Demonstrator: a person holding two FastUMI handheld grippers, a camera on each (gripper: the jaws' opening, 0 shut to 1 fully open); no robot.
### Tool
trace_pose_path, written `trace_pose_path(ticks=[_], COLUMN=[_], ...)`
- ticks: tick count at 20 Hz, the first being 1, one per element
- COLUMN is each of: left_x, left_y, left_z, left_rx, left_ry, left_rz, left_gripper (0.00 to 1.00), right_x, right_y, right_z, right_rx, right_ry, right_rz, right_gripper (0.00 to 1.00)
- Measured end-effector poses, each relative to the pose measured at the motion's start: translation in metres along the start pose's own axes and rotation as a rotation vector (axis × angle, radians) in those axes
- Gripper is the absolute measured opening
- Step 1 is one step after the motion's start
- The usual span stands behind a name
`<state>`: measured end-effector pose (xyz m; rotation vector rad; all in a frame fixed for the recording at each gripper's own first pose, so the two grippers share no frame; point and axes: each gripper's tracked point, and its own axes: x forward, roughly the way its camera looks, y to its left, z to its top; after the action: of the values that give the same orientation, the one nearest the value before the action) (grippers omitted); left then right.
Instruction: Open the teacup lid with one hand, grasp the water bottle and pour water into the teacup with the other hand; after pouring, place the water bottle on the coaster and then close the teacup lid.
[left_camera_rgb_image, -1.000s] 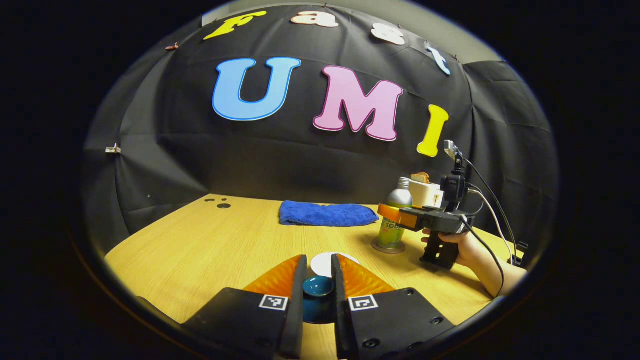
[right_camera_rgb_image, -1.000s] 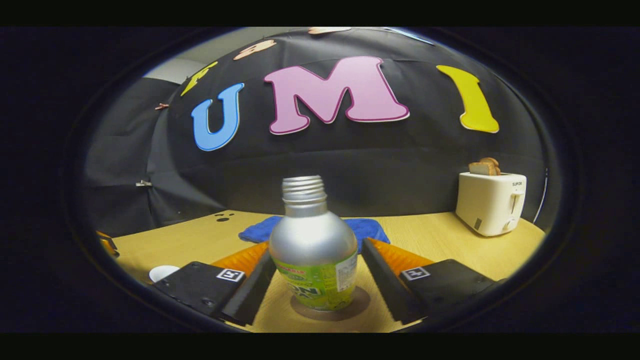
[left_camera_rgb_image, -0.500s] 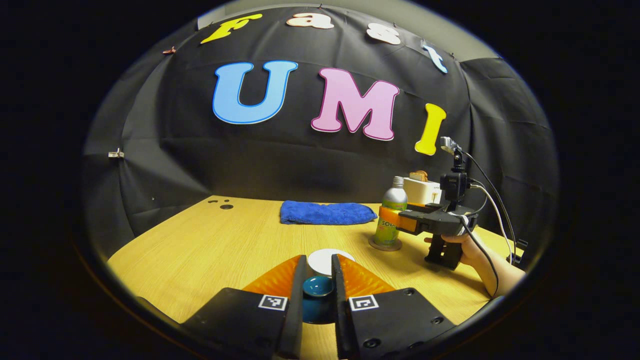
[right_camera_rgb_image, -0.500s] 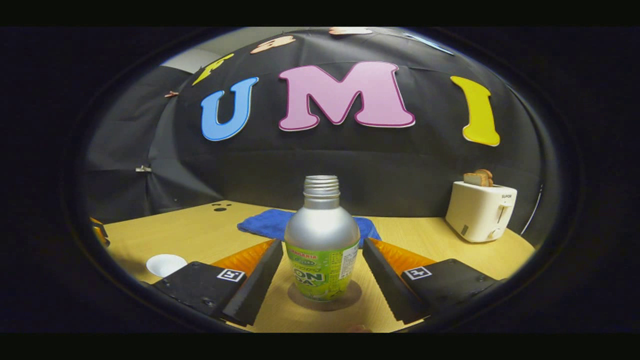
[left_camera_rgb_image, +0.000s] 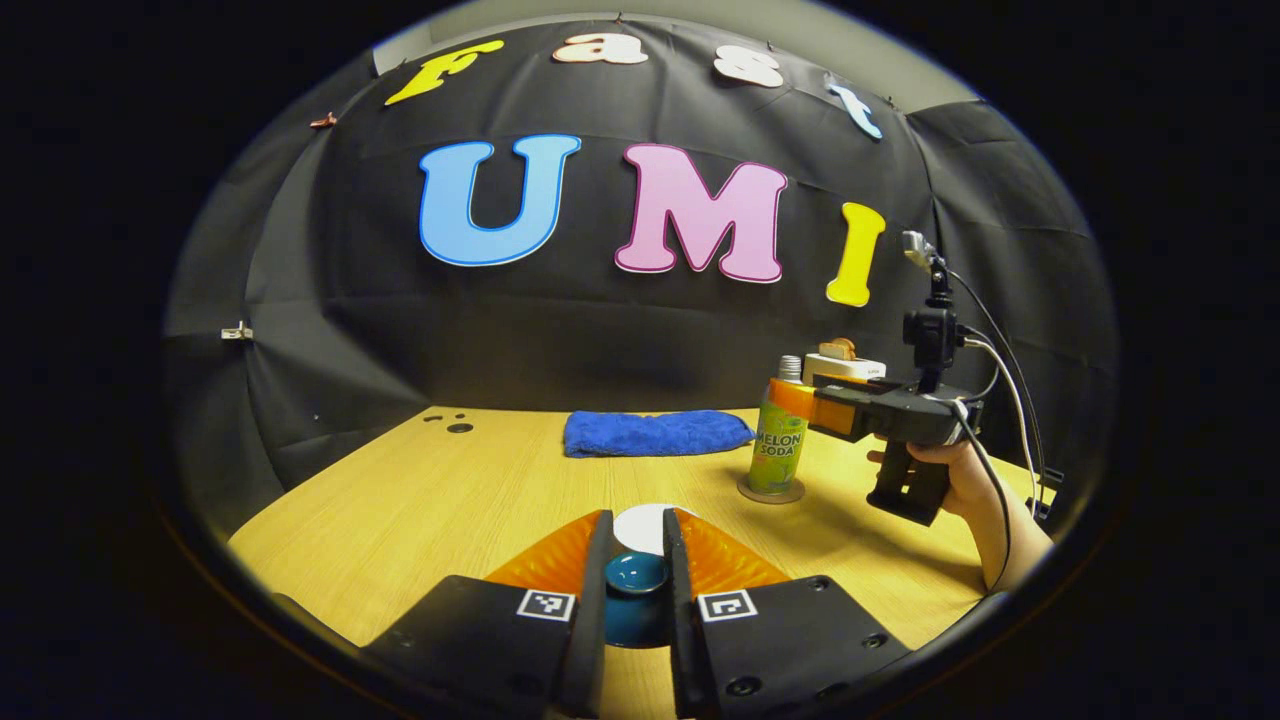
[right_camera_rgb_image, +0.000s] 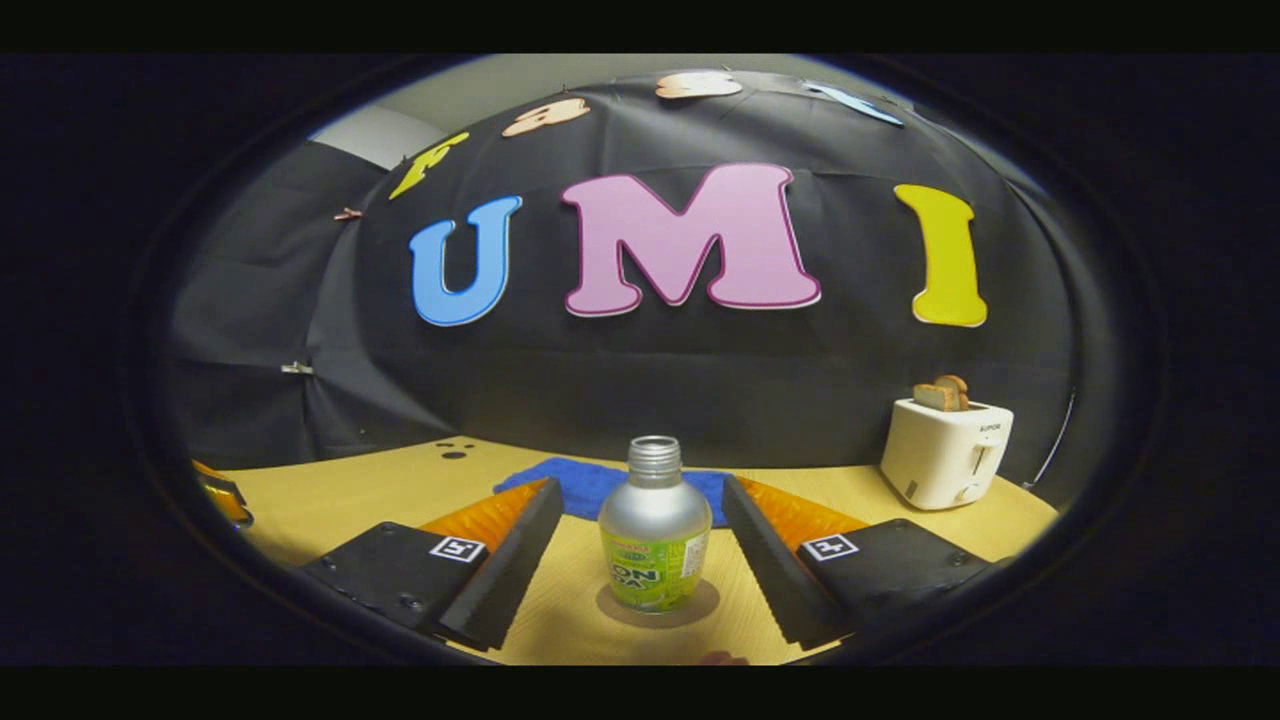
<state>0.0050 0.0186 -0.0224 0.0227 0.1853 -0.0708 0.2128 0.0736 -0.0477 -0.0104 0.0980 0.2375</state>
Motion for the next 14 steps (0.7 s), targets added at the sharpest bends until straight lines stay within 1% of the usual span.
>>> trace_pose_path(ticks=[3, 5, 8, 11, 14], left_x=[0.01, 0.02, 0.042, 0.07, 0.095], left_y=[-0.003, -0.007, -0.014, -0.013, -0.01], left_z=[0.011, 0.02, 0.021, 0.015, 0.004], left_rx=[0.013, 0.023, 0.016, -0.023, -0.01], left_ry=[-0.019, -0.046, -0.051, -0.049, -0.02], left_rz=[-0.001, -0.005, -0.021, -0.013, -0.005], left_gripper=[0.3, 0.3, 0.31, 0.3, 0.3], right_x=[-0.009, -0.012, -0.016, -0.019, -0.022], right_y=[-0.01, -0.013, -0.035, -0.057, -0.076], right_z=[0.021, 0.025, 0.028, 0.03, 0.028], right_rx=[-0.038, -0.05, -0.051, -0.026, -0.003], right_ry=[-0.053, -0.058, -0.056, -0.052, -0.041], right_rz=[-0.031, -0.027, -0.079, -0.128, -0.173], right_gripper=[0.99, 0.99, 0.96, 0.98, 0.96])
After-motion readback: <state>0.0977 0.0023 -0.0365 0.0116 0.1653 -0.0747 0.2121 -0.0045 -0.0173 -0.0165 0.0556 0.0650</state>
